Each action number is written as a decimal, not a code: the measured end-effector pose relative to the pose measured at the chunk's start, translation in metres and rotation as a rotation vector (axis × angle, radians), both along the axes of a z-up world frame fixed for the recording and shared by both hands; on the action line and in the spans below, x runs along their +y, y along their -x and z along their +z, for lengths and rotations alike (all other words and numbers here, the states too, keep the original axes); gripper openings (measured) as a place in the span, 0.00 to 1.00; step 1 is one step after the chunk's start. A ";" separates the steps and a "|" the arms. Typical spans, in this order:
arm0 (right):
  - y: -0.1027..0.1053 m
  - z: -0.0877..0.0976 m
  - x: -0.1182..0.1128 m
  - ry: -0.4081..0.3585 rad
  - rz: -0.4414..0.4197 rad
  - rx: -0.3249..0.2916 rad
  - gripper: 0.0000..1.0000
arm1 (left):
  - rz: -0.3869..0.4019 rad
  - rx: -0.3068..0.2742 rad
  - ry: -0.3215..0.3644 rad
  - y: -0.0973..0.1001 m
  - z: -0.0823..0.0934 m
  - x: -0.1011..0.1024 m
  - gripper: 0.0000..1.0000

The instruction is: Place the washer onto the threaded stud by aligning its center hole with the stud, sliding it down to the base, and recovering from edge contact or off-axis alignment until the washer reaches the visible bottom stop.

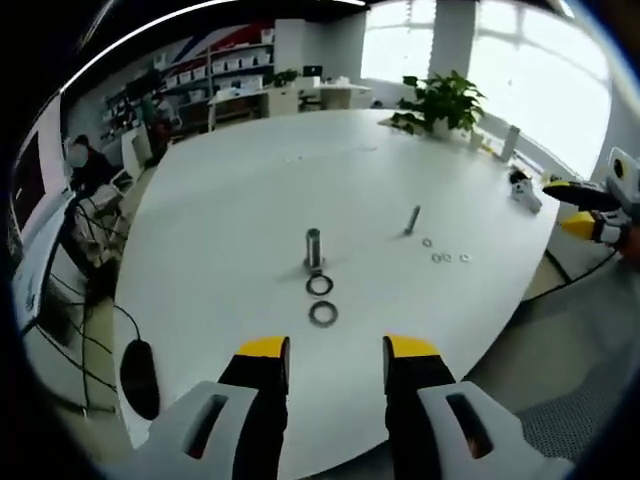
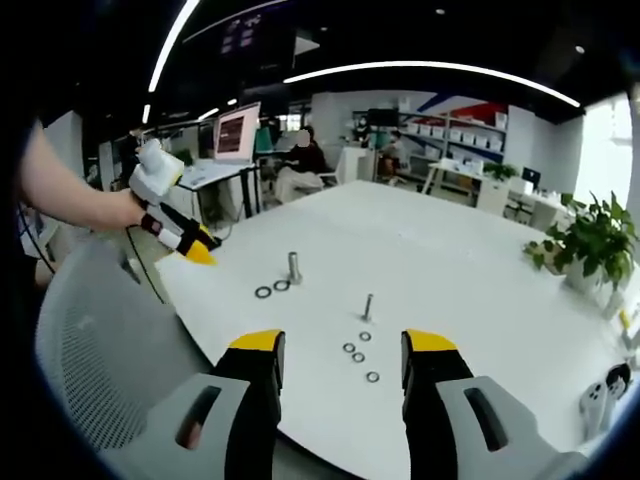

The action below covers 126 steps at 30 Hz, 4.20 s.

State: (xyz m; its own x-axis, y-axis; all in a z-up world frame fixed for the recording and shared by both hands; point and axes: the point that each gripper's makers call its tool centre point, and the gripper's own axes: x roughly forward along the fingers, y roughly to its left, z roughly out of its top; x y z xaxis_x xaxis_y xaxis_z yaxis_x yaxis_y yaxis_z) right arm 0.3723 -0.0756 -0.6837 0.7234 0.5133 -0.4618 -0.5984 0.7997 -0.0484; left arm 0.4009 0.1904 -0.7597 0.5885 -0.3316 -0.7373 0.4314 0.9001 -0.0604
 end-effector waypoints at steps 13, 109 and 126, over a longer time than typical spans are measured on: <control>-0.001 0.000 -0.003 0.004 -0.016 -0.002 0.49 | -0.036 0.108 -0.020 -0.021 -0.041 -0.006 0.35; -0.005 -0.002 -0.012 -0.001 -0.058 0.007 0.50 | -0.372 0.403 -0.247 -0.046 -0.105 -0.022 0.10; -0.005 -0.002 -0.011 -0.007 -0.055 0.011 0.50 | -0.458 0.407 -0.365 -0.018 -0.101 0.004 0.33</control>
State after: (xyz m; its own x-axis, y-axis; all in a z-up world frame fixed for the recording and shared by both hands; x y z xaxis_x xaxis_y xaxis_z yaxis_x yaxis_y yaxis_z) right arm 0.3770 -0.0863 -0.6854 0.7459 0.4760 -0.4659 -0.5537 0.8319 -0.0364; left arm 0.4185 0.1948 -0.8607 0.1037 -0.1703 -0.9799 0.7784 0.6272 -0.0266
